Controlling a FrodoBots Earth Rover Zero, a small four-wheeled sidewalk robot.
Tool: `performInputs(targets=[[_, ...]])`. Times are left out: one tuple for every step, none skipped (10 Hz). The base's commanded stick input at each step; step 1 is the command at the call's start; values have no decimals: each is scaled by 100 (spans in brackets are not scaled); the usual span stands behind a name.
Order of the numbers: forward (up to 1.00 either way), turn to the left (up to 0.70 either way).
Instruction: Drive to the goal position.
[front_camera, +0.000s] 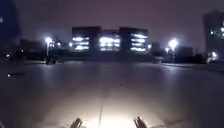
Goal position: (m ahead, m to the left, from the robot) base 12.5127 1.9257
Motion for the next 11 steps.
performInputs(targets=[[100, 0], [100, 0], [100, 0], [100, 0], [100, 0], [100, 0], [100, 0], [100, 0], [100, 0], [100, 0], [100, 0]])
